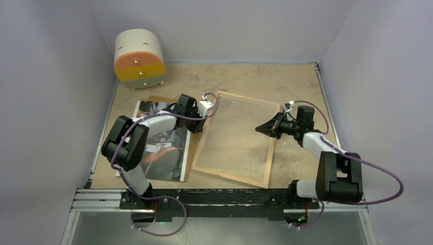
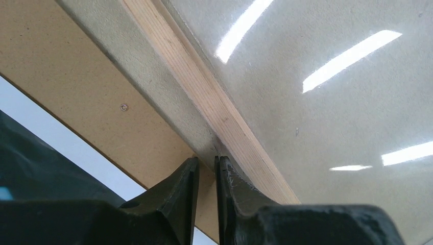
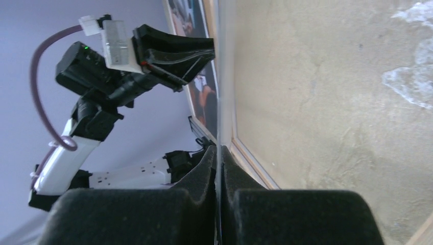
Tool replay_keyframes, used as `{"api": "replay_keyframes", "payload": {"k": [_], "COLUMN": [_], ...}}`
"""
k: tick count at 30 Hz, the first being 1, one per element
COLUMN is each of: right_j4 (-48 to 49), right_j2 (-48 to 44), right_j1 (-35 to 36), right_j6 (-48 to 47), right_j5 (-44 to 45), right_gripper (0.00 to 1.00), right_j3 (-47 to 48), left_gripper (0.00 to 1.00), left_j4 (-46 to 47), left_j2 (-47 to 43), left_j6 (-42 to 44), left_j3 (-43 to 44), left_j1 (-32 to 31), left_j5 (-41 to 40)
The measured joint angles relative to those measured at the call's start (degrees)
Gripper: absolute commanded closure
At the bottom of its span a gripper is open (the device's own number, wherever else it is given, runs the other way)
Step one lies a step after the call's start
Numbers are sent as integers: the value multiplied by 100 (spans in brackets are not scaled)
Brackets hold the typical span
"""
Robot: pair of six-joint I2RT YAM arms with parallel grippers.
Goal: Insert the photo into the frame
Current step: Place the photo frame item in the photo frame.
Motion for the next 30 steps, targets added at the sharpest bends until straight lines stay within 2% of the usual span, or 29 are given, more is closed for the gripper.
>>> {"api": "replay_keyframes", "payload": {"k": [14,23,30], "right_j4": [428,1196,1587], "right_j2": [-433,-640,-693], "right_j1": [195,269,269], "right_j6": [627,1403,1593], "right_j5": [-131,-203,-262], "right_gripper": [100,100,100], "right_j3": [17,-26,-153], "left_gripper": [83,87,88], "left_j4": [138,155,157], "left_j2": [11,13,13], "left_j6": [0,0,0], "left_j3": [-52,-52,-52], "left_j1": [0,0,0], "left_j5": [-2,-2,-4]}}
